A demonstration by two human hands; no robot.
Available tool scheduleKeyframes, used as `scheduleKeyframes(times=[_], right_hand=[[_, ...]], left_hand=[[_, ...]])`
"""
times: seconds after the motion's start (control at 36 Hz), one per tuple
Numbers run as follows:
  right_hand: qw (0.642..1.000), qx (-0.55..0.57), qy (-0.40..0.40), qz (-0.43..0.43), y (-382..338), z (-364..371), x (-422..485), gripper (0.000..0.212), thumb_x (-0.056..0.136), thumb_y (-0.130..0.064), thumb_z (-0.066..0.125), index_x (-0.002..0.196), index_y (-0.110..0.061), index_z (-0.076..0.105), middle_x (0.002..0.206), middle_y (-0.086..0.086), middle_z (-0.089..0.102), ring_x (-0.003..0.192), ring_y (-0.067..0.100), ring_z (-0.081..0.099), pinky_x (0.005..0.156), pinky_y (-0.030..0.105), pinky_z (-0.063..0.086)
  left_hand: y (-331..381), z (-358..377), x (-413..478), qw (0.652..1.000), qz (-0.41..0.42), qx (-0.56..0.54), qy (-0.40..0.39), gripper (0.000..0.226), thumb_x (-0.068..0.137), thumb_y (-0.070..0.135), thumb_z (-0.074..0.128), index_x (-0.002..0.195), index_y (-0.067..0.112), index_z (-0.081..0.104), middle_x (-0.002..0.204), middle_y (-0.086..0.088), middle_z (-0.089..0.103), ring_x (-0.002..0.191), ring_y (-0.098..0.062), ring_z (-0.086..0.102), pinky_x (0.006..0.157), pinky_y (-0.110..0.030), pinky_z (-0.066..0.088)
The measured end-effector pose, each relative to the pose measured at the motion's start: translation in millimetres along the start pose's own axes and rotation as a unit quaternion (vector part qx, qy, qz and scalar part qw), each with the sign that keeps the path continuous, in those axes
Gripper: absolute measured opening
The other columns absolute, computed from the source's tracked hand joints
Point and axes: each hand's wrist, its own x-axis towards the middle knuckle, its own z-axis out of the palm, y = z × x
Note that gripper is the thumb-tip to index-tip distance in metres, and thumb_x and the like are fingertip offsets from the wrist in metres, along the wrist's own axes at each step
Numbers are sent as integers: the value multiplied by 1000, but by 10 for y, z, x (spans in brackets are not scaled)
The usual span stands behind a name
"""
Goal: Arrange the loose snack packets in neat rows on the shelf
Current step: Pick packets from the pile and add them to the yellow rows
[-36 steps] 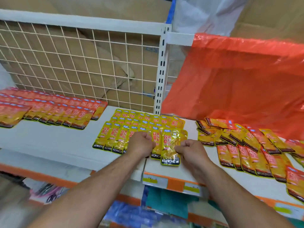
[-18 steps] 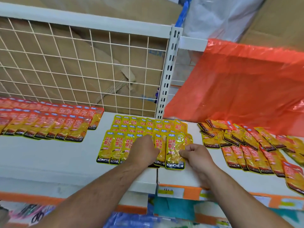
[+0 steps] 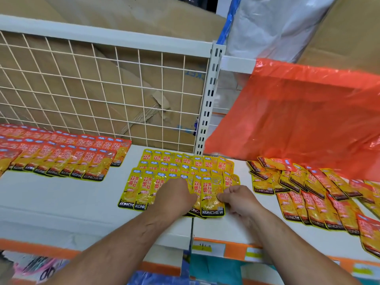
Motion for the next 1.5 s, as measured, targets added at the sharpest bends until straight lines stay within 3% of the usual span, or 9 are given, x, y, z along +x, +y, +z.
scheduleKeyframes(times=[0.22,0.5,0.61,0.78,0.92,1.06,1.19,1.33,1.5], right_hand=[[999,-50,9,-10,-23,-9,14,47,84,-10,73,53,-18,39,49,2,35,38,14,29,39,20,22],[994,-99,34,-6,22,19,102,51,80,-19,77,46,-19,38,44,-3,38,45,18,37,52,27,28],[985,-158,63,-28,3,33,83,43,77,-23,75,50,-16,43,50,1,45,52,20,46,52,30,32],[978,-186,84,-35,-38,12,67,36,73,-24,72,52,-16,43,52,0,46,54,21,48,53,30,34],[967,-234,99,-27,-23,0,51,17,72,-28,68,69,-16,56,73,0,64,73,23,62,56,28,41],[938,-322,121,-46,3,42,25,15,77,-32,62,83,-21,55,85,-2,63,81,24,60,60,29,40],[917,-366,140,-82,28,75,-22,22,81,-38,59,94,-21,53,91,-1,65,88,27,63,70,33,50],[910,-370,160,-96,48,54,-122,20,85,-43,55,91,-25,53,91,-4,64,90,24,62,66,31,44],[863,-442,189,-158,285,-105,-348,44,80,-50,51,114,-23,64,124,-1,62,118,27,51,90,37,45]], left_hand=[[104,64,-78,999,-11,46,-12,34,88,37,58,63,19,44,61,3,47,61,-19,49,55,-27,38],[155,57,-119,997,-26,73,-13,33,89,39,55,66,19,43,77,-4,60,78,-22,62,60,-28,43],[165,71,-127,996,-23,84,-11,32,90,41,53,69,18,45,67,1,50,69,-21,53,60,-28,41],[196,37,-154,993,20,86,73,26,91,43,47,98,20,57,89,1,64,84,-21,61,67,-30,47],[176,62,-141,989,56,80,110,27,91,42,48,109,21,54,101,1,55,98,-20,53,70,-31,43],[137,104,-94,980,100,106,138,42,89,45,47,124,24,57,116,3,57,110,-21,46,89,-35,42],[132,101,-91,976,127,108,137,48,85,47,44,126,27,58,119,6,59,115,-20,46,93,-38,40],[132,137,-74,972,170,96,129,49,80,48,44,121,28,63,118,8,62,115,-19,50,95,-38,40],[289,297,-72,964,225,72,122,49,71,47,59,113,26,69,112,2,68,109,-25,58,94,-42,45]])
